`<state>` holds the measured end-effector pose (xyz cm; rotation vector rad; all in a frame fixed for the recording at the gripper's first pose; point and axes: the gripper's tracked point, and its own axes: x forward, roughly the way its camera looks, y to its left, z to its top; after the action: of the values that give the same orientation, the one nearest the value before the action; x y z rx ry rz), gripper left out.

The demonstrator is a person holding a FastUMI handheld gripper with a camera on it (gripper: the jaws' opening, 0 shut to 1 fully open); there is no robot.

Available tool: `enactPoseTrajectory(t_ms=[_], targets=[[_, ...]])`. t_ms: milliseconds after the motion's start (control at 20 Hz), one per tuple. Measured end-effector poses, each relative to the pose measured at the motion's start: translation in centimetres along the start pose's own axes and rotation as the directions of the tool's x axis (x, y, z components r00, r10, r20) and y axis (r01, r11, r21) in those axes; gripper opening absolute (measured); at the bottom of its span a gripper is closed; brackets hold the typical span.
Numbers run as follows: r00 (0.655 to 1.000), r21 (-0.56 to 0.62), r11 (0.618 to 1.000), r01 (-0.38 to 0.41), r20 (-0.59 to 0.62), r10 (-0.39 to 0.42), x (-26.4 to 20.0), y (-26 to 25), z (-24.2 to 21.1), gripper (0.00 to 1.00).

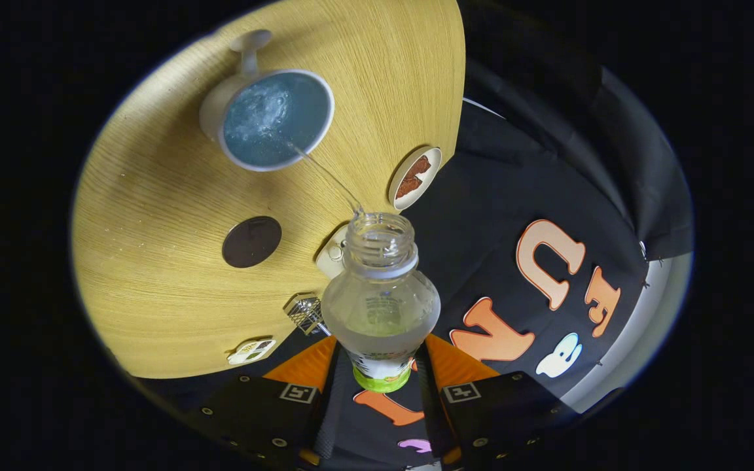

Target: Take the bottle from table, then pour the juice into the cup, finally place the bottle on the coaster

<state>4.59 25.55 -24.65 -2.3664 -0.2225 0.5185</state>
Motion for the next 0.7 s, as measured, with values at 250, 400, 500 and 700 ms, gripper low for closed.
enactPoseTrajectory(t_ms=[250,400,500,700], targets=[[1.000,-0.021,1.000,-0.005,0.000,0.005,0.13,-0.06,0.08,0.55],[1.000,-0.023,1.000,-0.006,0.003,0.006,0.10,-0.46,0.01,0.55],[1.000,-0.031,0.999,-0.007,0.006,0.007,0.02,-0.57,0.05,0.55],[1.000,-0.043,0.999,-0.006,-0.001,0.006,0.33,-0.72,-0.30,0.55]])
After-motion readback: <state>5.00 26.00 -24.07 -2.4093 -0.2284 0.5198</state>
